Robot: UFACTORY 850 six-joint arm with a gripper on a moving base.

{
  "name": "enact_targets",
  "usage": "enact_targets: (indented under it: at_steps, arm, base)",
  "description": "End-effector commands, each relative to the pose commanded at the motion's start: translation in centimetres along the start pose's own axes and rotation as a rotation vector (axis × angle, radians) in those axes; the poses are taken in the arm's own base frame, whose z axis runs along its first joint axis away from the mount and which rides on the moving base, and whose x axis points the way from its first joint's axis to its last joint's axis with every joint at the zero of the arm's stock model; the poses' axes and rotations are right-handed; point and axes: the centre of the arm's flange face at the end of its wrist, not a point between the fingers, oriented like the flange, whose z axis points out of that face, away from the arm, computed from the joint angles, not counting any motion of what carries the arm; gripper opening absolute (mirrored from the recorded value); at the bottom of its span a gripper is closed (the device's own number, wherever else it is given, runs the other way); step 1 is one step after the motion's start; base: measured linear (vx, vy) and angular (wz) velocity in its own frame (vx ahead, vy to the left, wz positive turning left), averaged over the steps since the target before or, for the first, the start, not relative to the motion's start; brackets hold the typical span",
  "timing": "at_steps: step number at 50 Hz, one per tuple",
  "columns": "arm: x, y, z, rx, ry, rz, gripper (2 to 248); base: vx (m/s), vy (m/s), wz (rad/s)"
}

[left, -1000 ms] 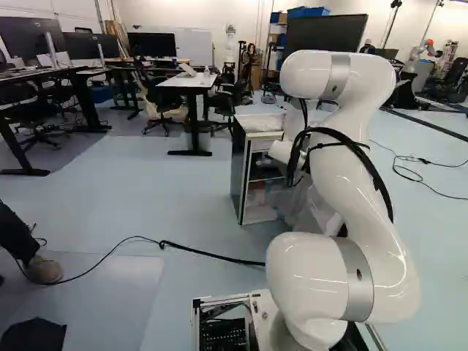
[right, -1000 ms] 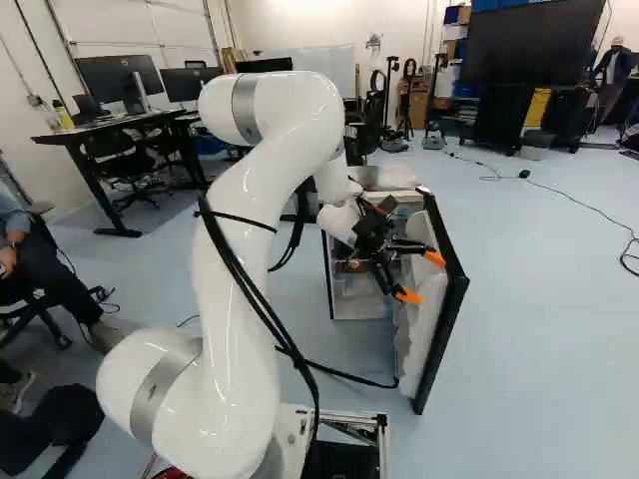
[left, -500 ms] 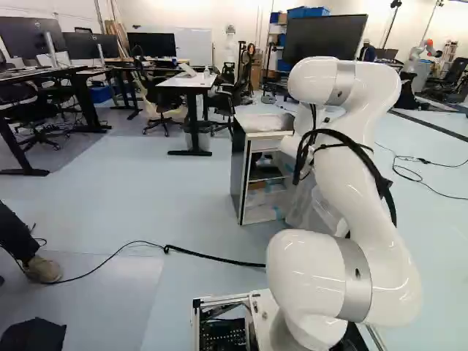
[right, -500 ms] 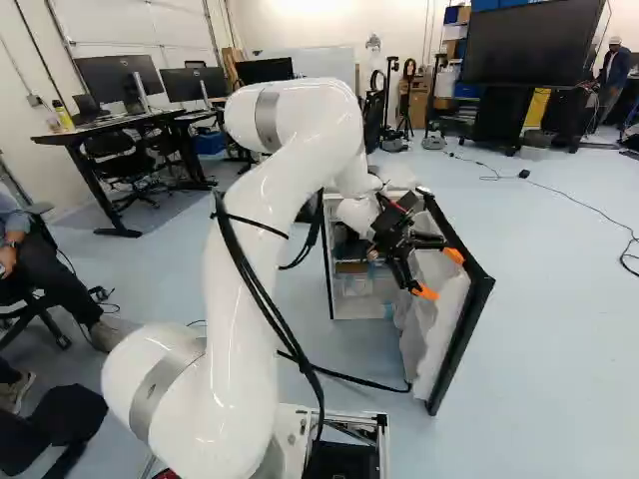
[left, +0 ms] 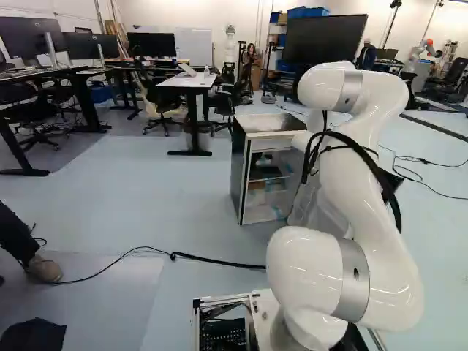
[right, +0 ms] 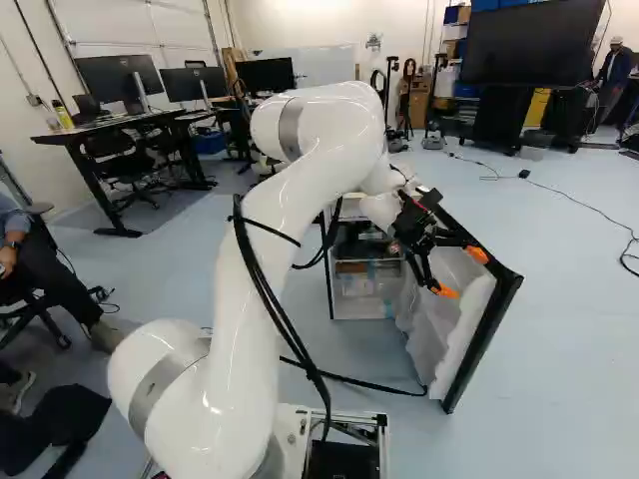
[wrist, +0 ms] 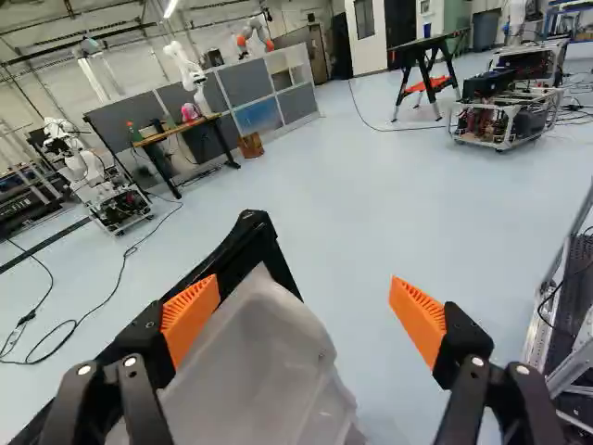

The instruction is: Open the fridge door

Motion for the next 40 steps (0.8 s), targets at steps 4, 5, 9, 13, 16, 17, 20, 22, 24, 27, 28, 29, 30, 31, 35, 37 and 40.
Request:
enact_targets:
  at_steps: [4, 5, 9, 13, 16, 17, 20, 22, 24, 27, 28, 29, 30, 31, 35, 37, 40]
  arm:
    - [0.1, -0.8, 0.7, -0.012, 0.000, 0.015, 247]
    - [0.1, -1.0, 0.9, -0.015, 0.001, 0.019, 247]
    - [0.1, -1.5, 1.5, -0.024, 0.002, 0.029, 247]
    - [0.2, -1.6, 1.8, -0.029, 0.003, 0.033, 247]
    - [0.3, -1.5, 1.9, -0.031, 0.004, 0.030, 247]
    - [0.3, -1.4, 1.9, -0.031, 0.005, 0.028, 247]
    - [0.3, -0.9, 1.9, -0.030, 0.007, 0.019, 247]
    - [0.4, -0.5, 1.8, -0.028, 0.008, 0.011, 247]
    - [0.4, -0.1, 1.7, -0.026, 0.010, 0.002, 247]
    - [0.5, 0.6, 1.5, -0.022, 0.012, -0.011, 247]
    - [0.5, 0.8, 1.4, -0.020, 0.013, -0.016, 247]
    - [0.5, 1.1, 1.3, -0.018, 0.013, -0.020, 247]
    - [0.5, 1.3, 1.2, -0.015, 0.014, -0.025, 247]
    - [0.5, 1.5, 1.1, -0.012, 0.015, -0.030, 247]
    - [0.6, 2.4, 0.8, 0.007, 0.019, -0.050, 247]
    - [0.6, 2.8, 0.5, 0.019, 0.021, -0.060, 247]
    - [0.7, 3.4, 0.2, 0.040, 0.025, -0.076, 247]
  base:
    - [0.000, 0.000, 0.000]
    - [0.000, 0.000, 0.000]
    - [0.000, 0.000, 0.000]
    - [0.000, 0.000, 0.000]
    - [0.000, 0.000, 0.000]
    - [0.000, 0.000, 0.000]
    - [0.000, 0.000, 0.000]
    - [0.000, 0.000, 0.000]
    - [0.000, 0.000, 0.000]
    - [0.000, 0.000, 0.000]
    - [0.000, 0.000, 0.000]
    - [0.000, 0.000, 0.000]
    - [0.000, 0.000, 0.000]
    - [0.000, 0.000, 0.000]
    - [0.000, 0.000, 0.000]
    - [0.000, 0.000, 0.000]
    - [0.000, 0.000, 0.000]
